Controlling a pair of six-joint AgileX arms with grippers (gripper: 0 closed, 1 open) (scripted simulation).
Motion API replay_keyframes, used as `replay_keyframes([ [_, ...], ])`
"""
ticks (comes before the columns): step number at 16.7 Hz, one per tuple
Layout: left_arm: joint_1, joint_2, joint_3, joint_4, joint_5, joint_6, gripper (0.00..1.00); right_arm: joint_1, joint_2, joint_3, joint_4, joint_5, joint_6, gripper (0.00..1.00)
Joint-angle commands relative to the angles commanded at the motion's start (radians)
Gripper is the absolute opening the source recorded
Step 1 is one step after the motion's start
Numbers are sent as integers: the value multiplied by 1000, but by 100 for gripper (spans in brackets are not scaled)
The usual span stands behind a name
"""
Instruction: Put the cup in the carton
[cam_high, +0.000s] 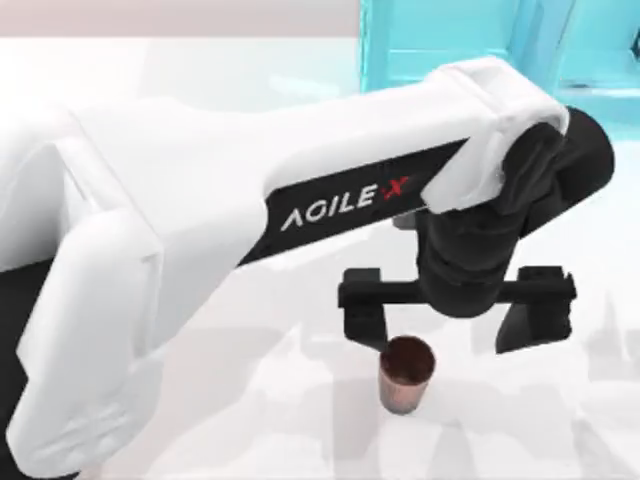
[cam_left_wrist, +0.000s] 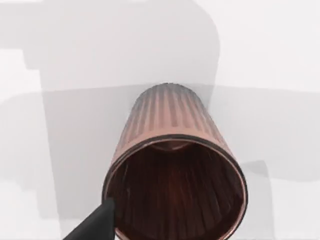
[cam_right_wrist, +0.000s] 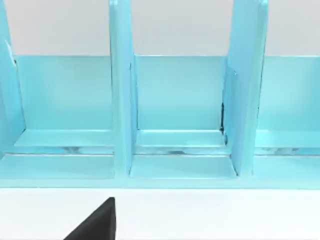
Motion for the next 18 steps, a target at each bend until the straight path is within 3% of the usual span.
replay_keyframes([
  [4,-1,9,-143,149,0,-1,100,0,0,0,0,0,0,100],
  [9,-1,10,-155,162,0,-1,100,0,0,0,0,0,0,100],
  [18,-1,10,-155,162,0,-1,32,0,0,0,0,0,0,100],
])
